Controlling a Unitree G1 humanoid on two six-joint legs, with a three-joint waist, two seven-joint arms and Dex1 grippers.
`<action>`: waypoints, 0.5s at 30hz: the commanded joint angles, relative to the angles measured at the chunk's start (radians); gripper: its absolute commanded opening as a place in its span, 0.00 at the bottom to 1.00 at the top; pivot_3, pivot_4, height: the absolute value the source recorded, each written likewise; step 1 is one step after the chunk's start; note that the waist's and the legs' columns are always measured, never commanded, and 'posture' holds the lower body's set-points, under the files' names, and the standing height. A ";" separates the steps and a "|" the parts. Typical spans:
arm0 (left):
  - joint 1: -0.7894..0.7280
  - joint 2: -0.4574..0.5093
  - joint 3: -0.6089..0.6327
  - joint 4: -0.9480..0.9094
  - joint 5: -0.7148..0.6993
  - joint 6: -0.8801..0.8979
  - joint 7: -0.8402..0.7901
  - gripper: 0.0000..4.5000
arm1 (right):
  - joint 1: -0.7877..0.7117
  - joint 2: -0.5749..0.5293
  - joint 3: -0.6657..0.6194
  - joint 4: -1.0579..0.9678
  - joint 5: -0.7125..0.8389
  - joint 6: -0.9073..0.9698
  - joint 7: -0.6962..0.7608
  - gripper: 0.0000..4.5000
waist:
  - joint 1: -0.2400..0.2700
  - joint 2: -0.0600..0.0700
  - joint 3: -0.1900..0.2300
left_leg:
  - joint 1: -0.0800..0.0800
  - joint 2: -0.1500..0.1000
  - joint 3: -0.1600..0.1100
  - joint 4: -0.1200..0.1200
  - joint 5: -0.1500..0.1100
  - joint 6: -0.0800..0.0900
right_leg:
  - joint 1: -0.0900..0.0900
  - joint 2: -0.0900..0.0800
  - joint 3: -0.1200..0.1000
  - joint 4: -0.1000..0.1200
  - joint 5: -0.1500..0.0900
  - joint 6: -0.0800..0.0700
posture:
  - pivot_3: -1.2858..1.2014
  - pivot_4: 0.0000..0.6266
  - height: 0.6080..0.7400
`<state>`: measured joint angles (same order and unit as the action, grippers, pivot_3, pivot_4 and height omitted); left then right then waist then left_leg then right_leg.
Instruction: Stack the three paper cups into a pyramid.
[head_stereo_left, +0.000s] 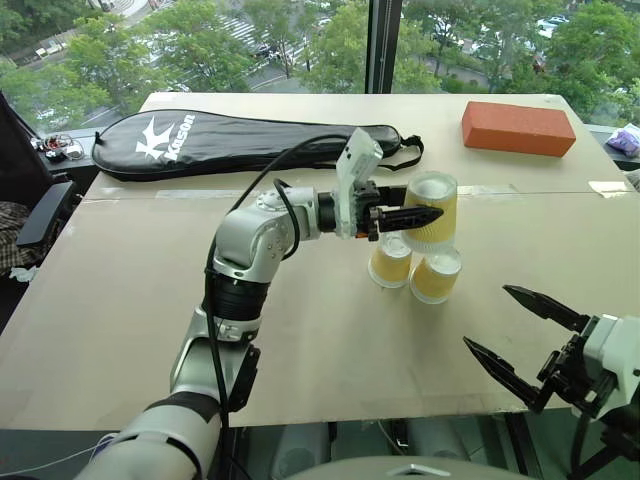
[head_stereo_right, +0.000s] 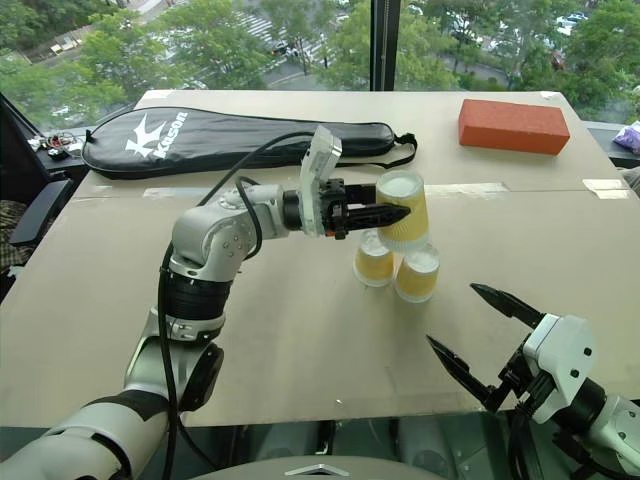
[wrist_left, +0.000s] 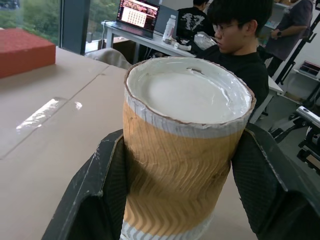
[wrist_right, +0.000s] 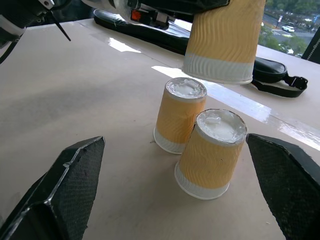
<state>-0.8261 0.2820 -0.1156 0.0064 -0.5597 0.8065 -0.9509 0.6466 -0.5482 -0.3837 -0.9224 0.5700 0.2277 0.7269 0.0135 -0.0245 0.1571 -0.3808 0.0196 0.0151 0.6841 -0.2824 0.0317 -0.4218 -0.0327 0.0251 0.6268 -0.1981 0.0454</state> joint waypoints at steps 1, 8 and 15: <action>-0.026 0.008 0.010 0.029 0.020 -0.057 -0.005 0.52 | -0.007 -0.001 0.005 -0.009 -0.001 -0.014 -0.006 1.00 | 0.000 0.000 0.000 | 0.000 0.000 0.000 0.000 0.000 0.000 | 0.000 0.000 0.000 0.000 0.000 0.000 | 0.52 0.24 1.00; -0.031 0.018 0.002 0.057 0.029 -0.080 -0.025 0.52 | 0.001 0.001 -0.004 -0.010 -0.001 -0.015 -0.004 1.00 | 0.000 0.000 0.000 | 0.000 0.000 0.000 0.000 0.000 0.000 | 0.000 0.000 0.000 0.000 0.000 0.000 | 0.52 0.24 1.00; 0.008 0.031 -0.029 0.079 0.065 -0.131 -0.055 0.52 | -0.009 -0.002 -0.003 -0.005 -0.002 -0.013 -0.006 1.00 | 0.000 0.000 0.000 | 0.000 0.000 0.000 0.000 0.000 0.000 | 0.000 0.000 0.000 0.000 0.000 0.000 | 0.52 0.24 1.00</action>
<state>-0.8233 0.3097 -0.1333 0.0926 -0.5026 0.7053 -0.9912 0.6404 -0.5482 -0.3744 -0.9207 0.5599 0.2278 0.7264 0.0135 -0.0246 0.1572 -0.3810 0.0197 0.0151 0.6841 -0.2824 0.0317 -0.4219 -0.0328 0.0251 0.6266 -0.1981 0.0453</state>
